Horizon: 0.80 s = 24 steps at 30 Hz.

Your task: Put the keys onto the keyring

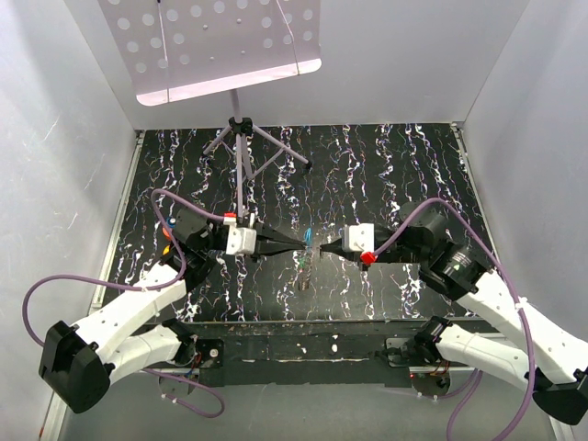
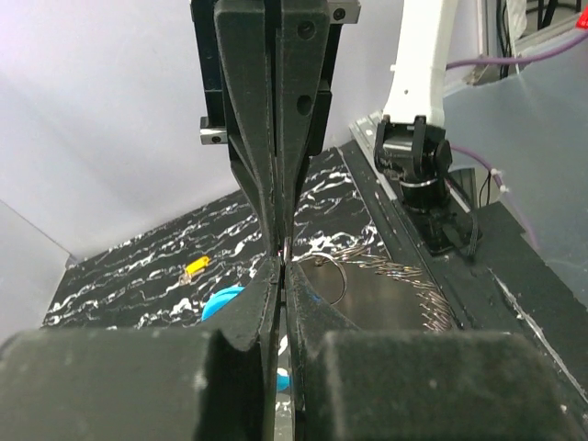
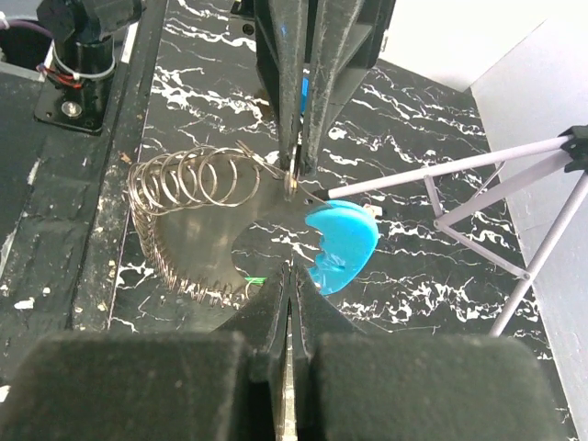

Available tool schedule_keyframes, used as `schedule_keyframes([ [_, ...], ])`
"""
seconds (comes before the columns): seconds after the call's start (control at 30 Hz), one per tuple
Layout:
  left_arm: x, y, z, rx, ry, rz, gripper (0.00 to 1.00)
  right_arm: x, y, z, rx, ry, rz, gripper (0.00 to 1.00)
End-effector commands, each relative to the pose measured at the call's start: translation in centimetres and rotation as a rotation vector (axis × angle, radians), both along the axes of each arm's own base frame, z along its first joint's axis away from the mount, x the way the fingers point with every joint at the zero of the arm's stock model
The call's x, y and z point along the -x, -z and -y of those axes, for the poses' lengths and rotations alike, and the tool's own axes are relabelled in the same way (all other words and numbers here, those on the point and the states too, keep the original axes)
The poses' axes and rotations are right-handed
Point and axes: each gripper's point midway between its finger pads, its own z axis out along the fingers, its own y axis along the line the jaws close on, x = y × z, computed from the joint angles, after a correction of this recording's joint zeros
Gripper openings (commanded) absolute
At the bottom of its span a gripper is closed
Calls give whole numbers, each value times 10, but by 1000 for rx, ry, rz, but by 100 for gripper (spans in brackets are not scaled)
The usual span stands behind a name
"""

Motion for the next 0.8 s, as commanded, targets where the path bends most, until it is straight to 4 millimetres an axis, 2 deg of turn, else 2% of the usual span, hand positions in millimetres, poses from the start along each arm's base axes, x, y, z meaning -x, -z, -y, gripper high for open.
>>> schedule_keyframes([
  [0.0,-9,8,-1,-29,-75,68,0,-7,-12,-2,-65,42,93,1],
  [0.2,-20,22,-2,-71,-128,78,0,-3,-4,2,-83,60,59,1],
  [0.4,-31,27,-2,-75,-185,85,0,-6,6,2,-70,50,136,1],
  [0.57,-33,27,-3,-73,-200,95,0,2,12,-2,-55,-22,162,1],
  [0.77,-33,29,-4,-79,-215,110,0,-7,10,-3,-50,-2,224,1],
])
